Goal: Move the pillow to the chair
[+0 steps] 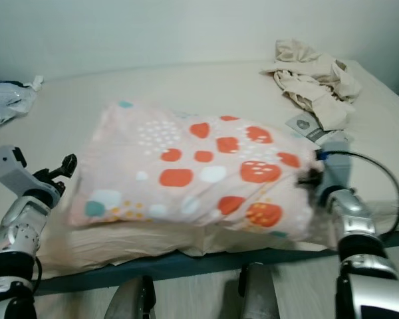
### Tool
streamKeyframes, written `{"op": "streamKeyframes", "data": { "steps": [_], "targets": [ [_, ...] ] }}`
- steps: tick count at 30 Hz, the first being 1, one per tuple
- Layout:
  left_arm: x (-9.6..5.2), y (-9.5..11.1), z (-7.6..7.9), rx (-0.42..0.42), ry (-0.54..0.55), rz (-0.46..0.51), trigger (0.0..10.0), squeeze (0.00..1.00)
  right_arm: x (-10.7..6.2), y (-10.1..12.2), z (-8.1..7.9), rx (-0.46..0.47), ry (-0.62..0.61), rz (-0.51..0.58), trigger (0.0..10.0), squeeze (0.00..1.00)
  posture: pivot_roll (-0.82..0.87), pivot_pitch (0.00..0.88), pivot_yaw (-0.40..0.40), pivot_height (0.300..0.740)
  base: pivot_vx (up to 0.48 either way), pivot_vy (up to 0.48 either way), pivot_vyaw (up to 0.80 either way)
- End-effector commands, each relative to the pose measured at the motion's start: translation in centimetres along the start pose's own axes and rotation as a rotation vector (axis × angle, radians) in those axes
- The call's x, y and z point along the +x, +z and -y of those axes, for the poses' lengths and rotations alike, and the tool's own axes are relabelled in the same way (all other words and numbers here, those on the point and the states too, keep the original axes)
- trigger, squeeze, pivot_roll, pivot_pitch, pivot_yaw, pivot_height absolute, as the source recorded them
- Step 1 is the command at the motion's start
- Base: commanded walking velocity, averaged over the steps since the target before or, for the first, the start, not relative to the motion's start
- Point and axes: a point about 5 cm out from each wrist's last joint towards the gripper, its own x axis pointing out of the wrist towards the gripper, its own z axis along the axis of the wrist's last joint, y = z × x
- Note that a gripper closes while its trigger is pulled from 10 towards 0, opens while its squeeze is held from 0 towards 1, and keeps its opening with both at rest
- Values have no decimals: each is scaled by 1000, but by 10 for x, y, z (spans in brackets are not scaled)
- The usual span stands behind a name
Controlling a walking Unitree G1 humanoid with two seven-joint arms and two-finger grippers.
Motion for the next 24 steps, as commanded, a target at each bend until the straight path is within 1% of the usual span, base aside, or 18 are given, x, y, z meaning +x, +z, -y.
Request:
{"op": "streamKeyframes", "data": {
  "steps": [1, 2, 4, 6, 7, 8, 9, 10, 12, 13, 14, 15, 17, 18, 19, 21, 22, 24],
  "targets": [
    [1, 1, -5, 34, 7, -13, 10000, 0, -4, 9, 21, -54, -55, 13, 0, 0, -89, 143, 27, 592, 0, 0, 0],
    [3, 0, -1, 45, -11, -24, 10000, 0, -6, 17, 32, -76, -70, 22, 0, 0, -90, 145, 27, 592, 0, 0, 0],
    [6, -3, 4, 54, -40, -52, 10000, 0, -7, 22, 37, -81, -72, 29, 0, 0, -90, 145, 27, 592, 0, 0, 0],
    [7, -10, 11, 75, -88, -107, 10000, 0, -6, 23, 38, -89, -59, 27, 0, 0, -89, 149, 24, 592, 0, 0, 0],
    [7, -21, 17, 128, -137, -175, 10000, 0, -5, 22, 35, -90, -41, 21, 0, 0, -84, 152, 16, 592, 0, 0, 0],
    [7, -21, 17, 128, -137, -175, 10000, 0, -5, 22, 35, -90, -41, 21, 0, 0, -84, 152, 16, 592, 0, 0, 0],
    [6, -38, 25, 200, -201, -271, 10000, 0, -4, 18, 29, -88, -10, 12, 0, 0, -81, 157, 10, 592, 0, 0, 0],
    [6, -45, 28, 230, -218, -309, 10000, 0, -3, 16, 25, -84, 6, 8, 0, 0, -80, 159, 8, 592, 0, 0, 0],
    [6, -51, 30, 251, -226, -335, 10000, 0, -2, 14, 21, -79, 20, 4, 0, 0, -80, 159, 8, 592, 0, 0, 0],
    [9, -55, 31, 208, -171, -361, 10000, 922, -1, 10, 15, -72, 36, -4, 0, 0, -76, 178, 4, 592, 0, 0, 0],
    [10, -57, 32, 195, -156, -369, 10000, 922, 0, 9, 13, -71, 41, -6, 0, 0, -76, 178, 4, 592, 0, 0, 0],
    [12, -57, 32, 140, -130, -369, 10000, 1000, 0, 8, 11, -64, 46, -7, 0, 0, -77, 187, 4, 592, 0, 0, 0],
    [13, -57, 32, 74, -102, -370, 10000, 1000, 0, 7, 10, -54, 53, -7, 0, 0, -77, 187, 4, 592, 0, 0, 0],
    [14, -57, 31, 55, -87, -378, 10000, 1000, 0, 7, 10, -52, 56, -6, 0, 0, -91, 216, 13, 592, 0, 0, 0],
    [15, -56, 27, 61, -46, -378, 10000, 1000, 0, 6, 11, -47, 60, -5, 0, 0, -103, 231, 22, 592, 0, 0, 0],
    [16, -54, 25, 50, -18, -368, 10000, 1000, -1, 6, 12, -45, 61, -4, 0, 0, -106, 234, 24, 592, 0, 0, 0],
    [17, -49, 21, 64, 39, -347, 10000, 1000, -2, 5, 14, -42, 60, -3, 0, 0, -110, 240, 29, 592, 0, 0, 0],
    [18, -48, 19, 59, 56, -340, 10000, 1000, -2, 5, 16, -41, 59, -2, 0, 0, -117, 249, 35, 592, 0, 0, 0]
  ]
}}
